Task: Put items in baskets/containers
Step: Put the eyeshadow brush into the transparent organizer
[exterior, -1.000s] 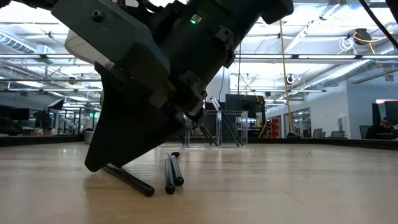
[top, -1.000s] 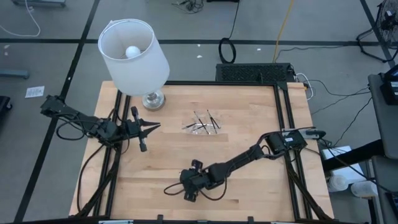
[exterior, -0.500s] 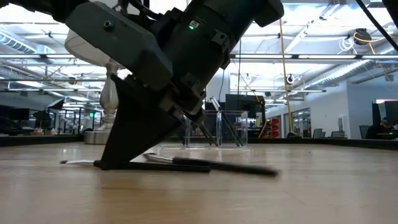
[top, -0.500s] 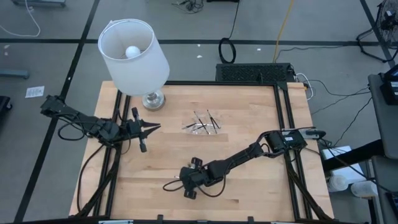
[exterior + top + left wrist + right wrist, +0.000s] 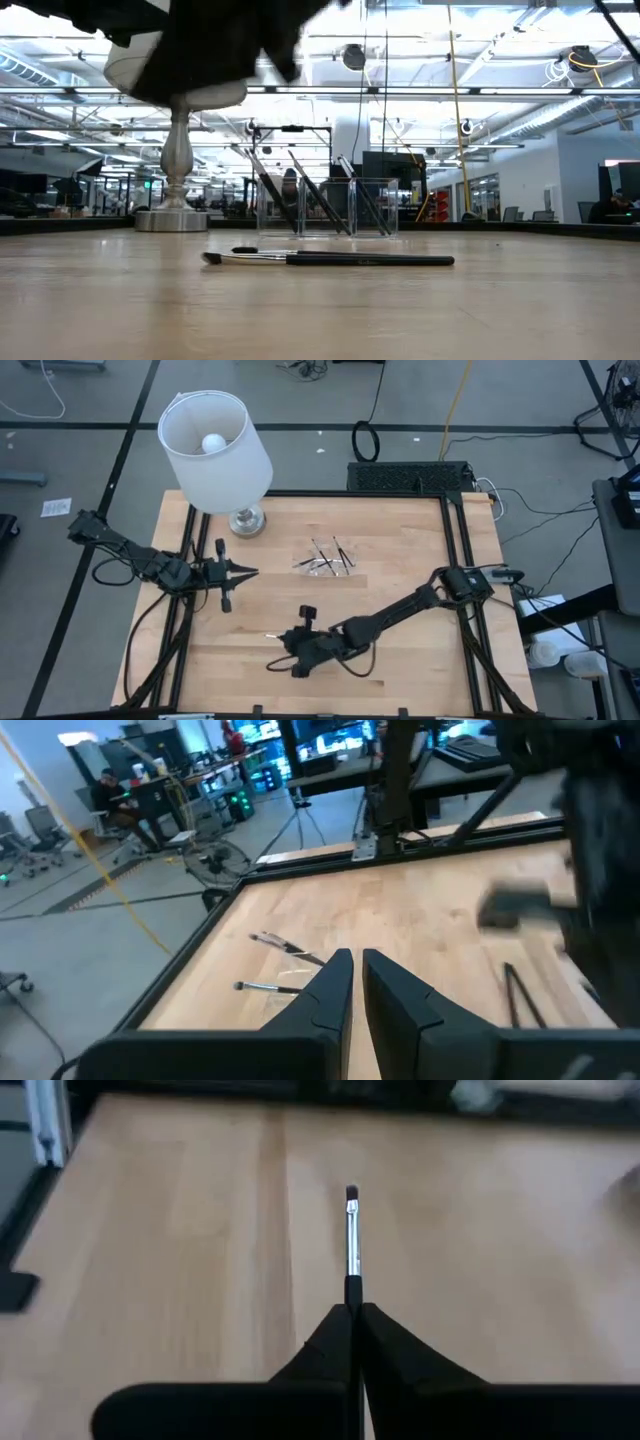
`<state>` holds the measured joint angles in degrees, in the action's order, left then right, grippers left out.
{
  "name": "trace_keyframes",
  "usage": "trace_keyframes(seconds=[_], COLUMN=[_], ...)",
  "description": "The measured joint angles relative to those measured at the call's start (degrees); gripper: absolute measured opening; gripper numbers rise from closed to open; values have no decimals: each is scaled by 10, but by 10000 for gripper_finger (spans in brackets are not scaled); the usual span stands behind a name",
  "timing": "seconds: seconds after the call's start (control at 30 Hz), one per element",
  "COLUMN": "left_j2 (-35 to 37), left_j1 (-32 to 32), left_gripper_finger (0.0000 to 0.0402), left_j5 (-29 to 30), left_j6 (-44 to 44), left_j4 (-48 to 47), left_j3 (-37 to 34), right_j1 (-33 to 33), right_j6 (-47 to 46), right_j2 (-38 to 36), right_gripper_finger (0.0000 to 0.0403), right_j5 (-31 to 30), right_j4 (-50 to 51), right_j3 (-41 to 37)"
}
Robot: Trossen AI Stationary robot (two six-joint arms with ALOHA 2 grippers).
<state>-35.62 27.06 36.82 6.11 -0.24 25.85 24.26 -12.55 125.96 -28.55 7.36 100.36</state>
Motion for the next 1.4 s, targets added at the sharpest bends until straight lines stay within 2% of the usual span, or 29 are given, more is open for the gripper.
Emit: trace_keyframes(seconds=[0.17,0.27,0.37,0.47,0.6,0.77,0.9,0.97,1.07,1.17,1.27,1.4], left_j2=[0,0,0,0,0,0,-1,-1,-1,0,-2,-21], left_j1=[17,36,56,69,68,47,27,17,4,-3,-4,-5], left_gripper_finger=[37,37,37,37,37,37,37,37,37,37,37,37], left_j5=[-66,-126,-165,-168,-153,-142,-141,-140,-141,-146,-148,-148], left_j6=[40,74,102,122,138,142,141,171,223,233,229,179], left_j4=[3,17,29,38,50,42,30,23,58,97,111,130], left_j3=[0,0,0,0,0,0,-21,-31,-37,-37,-37,-37], right_j1=[27,33,36,31,-5,-57,-87,-96,-109,-118,-122,-123], right_j6=[104,164,209,222,215,213,228,234,242,243,233,230], right_j2=[-70,-123,-165,-204,-268,-311,-319,-317,-317,-316,-316,-316], right_gripper_finger=[1,1,1,1,0,0,0,0,0,0,0,0], right_j5=[-121,-149,-149,-144,-80,0,104,143,185,228,243,242], right_j4=[9,-45,-153,-272,-455,-584,-648,-666,-685,-698,-704,-707], right_j3=[-2,-28,-110,-232,-395,-511,-548,-561,-562,-562,-562,-562])
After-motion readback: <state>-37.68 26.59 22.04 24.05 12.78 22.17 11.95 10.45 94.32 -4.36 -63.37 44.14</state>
